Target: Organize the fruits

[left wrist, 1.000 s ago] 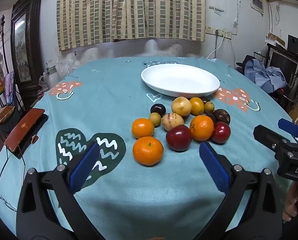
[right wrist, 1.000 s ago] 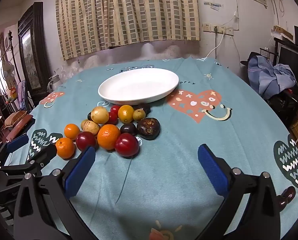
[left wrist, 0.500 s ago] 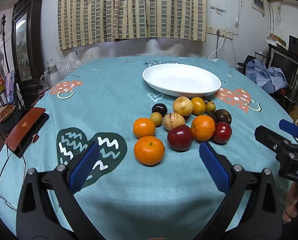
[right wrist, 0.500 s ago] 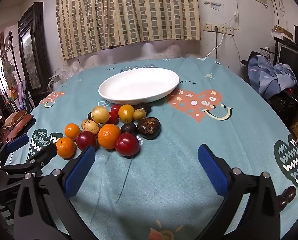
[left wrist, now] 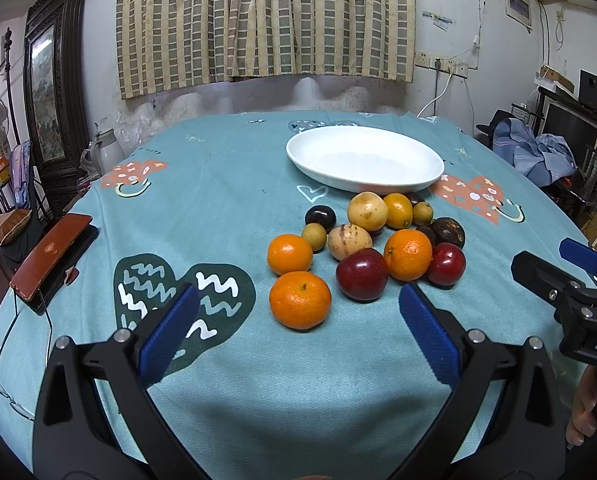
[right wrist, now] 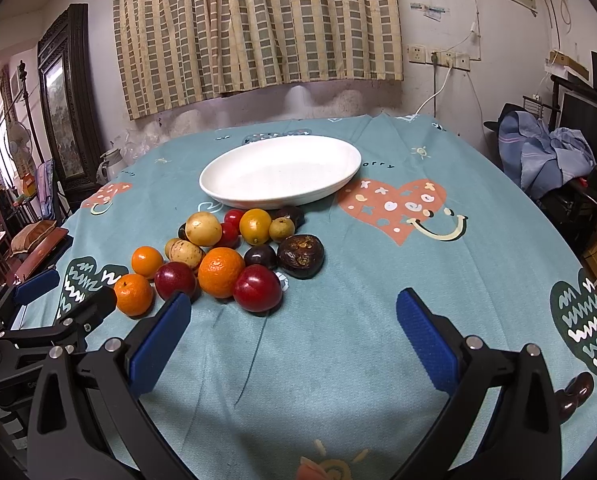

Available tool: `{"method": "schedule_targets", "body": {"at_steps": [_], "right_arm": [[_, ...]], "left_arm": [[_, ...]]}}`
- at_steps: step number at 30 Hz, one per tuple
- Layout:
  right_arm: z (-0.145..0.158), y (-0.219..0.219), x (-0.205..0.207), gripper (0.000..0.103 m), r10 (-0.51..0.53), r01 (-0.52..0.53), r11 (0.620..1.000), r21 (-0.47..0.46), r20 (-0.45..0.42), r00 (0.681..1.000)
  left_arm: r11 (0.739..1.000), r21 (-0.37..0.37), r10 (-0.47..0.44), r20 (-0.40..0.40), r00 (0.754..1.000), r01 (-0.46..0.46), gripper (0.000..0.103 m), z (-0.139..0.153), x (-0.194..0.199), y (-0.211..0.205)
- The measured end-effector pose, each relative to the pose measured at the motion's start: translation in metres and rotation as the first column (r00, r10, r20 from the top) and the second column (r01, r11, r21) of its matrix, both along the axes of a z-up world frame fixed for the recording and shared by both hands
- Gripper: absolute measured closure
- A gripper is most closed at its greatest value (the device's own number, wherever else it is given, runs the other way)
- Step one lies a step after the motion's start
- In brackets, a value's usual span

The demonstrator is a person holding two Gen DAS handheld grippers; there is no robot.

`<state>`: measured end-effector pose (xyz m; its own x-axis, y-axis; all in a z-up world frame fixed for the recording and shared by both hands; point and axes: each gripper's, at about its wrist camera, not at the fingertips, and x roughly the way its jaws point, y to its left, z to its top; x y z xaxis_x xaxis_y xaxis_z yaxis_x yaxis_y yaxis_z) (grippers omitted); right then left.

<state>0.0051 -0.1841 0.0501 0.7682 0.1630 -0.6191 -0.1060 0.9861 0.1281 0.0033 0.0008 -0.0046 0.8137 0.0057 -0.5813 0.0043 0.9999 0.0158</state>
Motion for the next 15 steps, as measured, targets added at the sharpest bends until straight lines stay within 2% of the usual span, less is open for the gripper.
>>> {"method": "schedule_targets", "body": {"at_steps": [15], "right_arm": [[-0.0003, 0.0026, -0.0019, 0.001, 0.001, -0.001, 1.0, 0.001, 0.0, 1.0]], "left_arm": [[1.0, 0.0, 0.0, -0.002, 1.0, 0.0, 0.002, -0.0014, 0.0002, -0.0002]]}}
